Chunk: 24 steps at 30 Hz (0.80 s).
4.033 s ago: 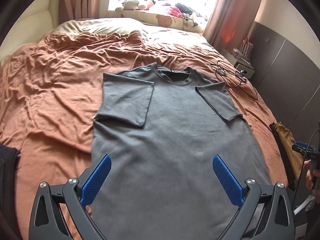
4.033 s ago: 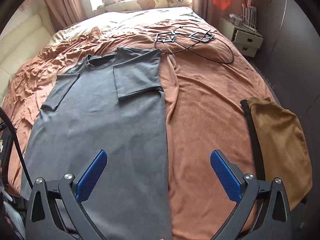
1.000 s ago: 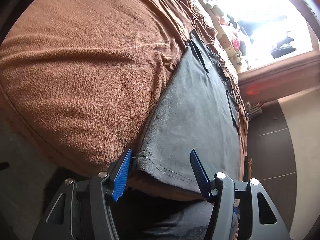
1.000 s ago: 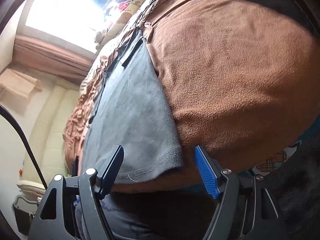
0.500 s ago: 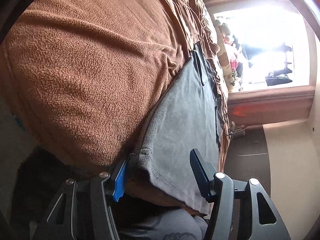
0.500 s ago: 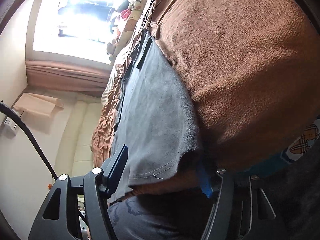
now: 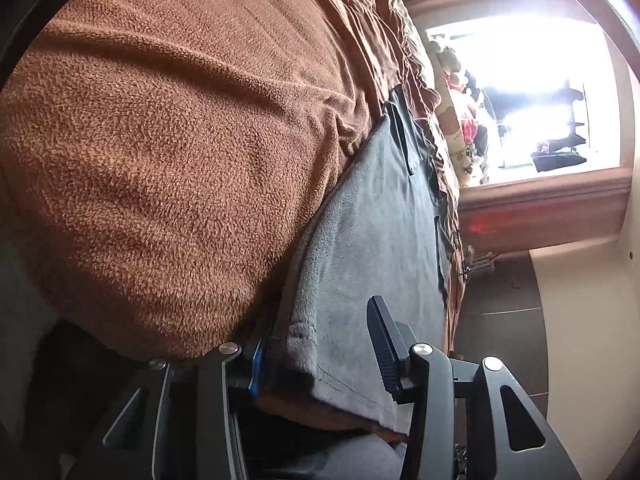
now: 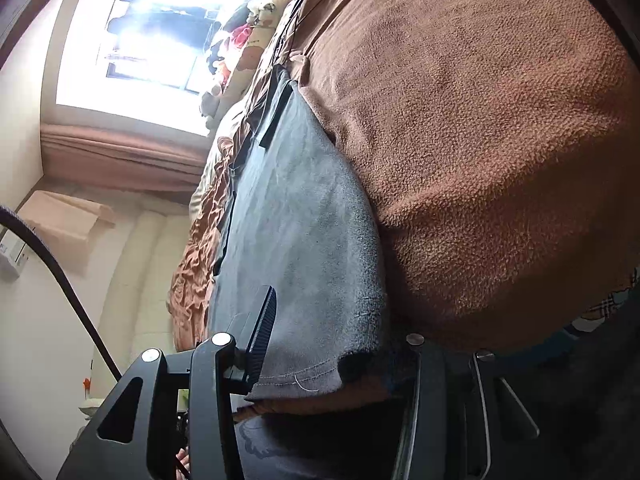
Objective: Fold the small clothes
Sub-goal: 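Close both grippers on the hem of the grey shirt, then lift the hem with both grippers and carry it over toward the collar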
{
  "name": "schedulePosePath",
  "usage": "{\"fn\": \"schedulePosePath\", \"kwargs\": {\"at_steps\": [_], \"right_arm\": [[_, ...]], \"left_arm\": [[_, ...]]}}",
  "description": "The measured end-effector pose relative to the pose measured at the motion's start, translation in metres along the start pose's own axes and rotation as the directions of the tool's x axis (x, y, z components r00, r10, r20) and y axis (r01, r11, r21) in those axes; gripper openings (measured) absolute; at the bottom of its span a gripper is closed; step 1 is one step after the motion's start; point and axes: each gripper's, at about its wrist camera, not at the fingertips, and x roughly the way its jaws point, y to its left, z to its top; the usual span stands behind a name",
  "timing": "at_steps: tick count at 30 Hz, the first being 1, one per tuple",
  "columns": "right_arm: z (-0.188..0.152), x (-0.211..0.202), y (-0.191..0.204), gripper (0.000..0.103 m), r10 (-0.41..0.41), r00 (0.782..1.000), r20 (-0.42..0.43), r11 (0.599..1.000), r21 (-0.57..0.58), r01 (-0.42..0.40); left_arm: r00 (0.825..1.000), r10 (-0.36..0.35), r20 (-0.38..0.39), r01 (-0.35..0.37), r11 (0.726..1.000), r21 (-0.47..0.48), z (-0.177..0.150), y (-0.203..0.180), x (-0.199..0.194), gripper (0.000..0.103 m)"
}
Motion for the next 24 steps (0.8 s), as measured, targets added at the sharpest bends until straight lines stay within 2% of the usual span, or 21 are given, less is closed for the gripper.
{"fn": "schedulePosePath", "kwargs": {"at_steps": [2,4,5,6,7,8,9,12,17,24], "right_arm": [[0.002,0.005,0.003,0.041,-0.002,1.000,0.004,1.000,0.004,0.002],[0.004,0.008,0.005,0.039,-0.005,1.000,0.009,1.000,0.015,0.005],[0.004,0.008,0.006,0.034,-0.011,1.000,0.013,1.000,0.018,0.011],[0.004,0.009,0.008,0.025,-0.024,1.000,0.015,1.000,0.013,0.024],[0.003,0.009,0.009,0.019,-0.040,0.999,0.016,0.999,0.009,0.039],[0.003,0.009,0.010,0.008,-0.057,0.998,0.014,0.998,0.008,0.057],[0.002,0.007,0.011,0.003,-0.072,0.997,0.013,0.997,0.008,0.072],[0.007,0.004,0.022,0.001,-0.095,0.995,0.031,0.995,-0.004,0.096],[0.007,-0.016,0.049,0.000,-0.050,0.995,0.082,0.998,-0.035,0.053],[-0.004,-0.040,0.073,0.000,0.000,0.994,0.108,0.997,-0.074,0.008]], "left_arm": [[1.000,-0.001,0.003,0.001,1.000,-0.012,0.002,0.002,0.001,0.040],[1.000,0.012,0.005,-0.012,1.000,-0.008,0.002,0.001,0.001,0.034],[0.999,0.034,0.005,-0.034,0.999,-0.002,0.001,0.001,0.001,0.023],[0.999,0.052,0.004,-0.052,0.999,-0.002,0.002,0.002,0.001,0.010],[0.999,0.054,0.002,-0.054,0.999,-0.010,0.003,0.003,0.001,0.008],[0.999,0.042,0.004,-0.042,0.999,-0.021,0.004,0.005,-0.001,0.007],[1.000,0.030,0.009,-0.030,0.999,-0.027,0.006,0.006,-0.004,0.006],[0.999,-0.007,0.041,0.008,1.000,-0.019,0.011,0.001,-0.016,0.005],[0.996,-0.052,0.067,0.049,0.998,0.046,0.012,-0.019,-0.033,0.005],[0.987,-0.131,0.096,0.126,0.990,0.057,0.009,-0.027,-0.059,0.004]]}}
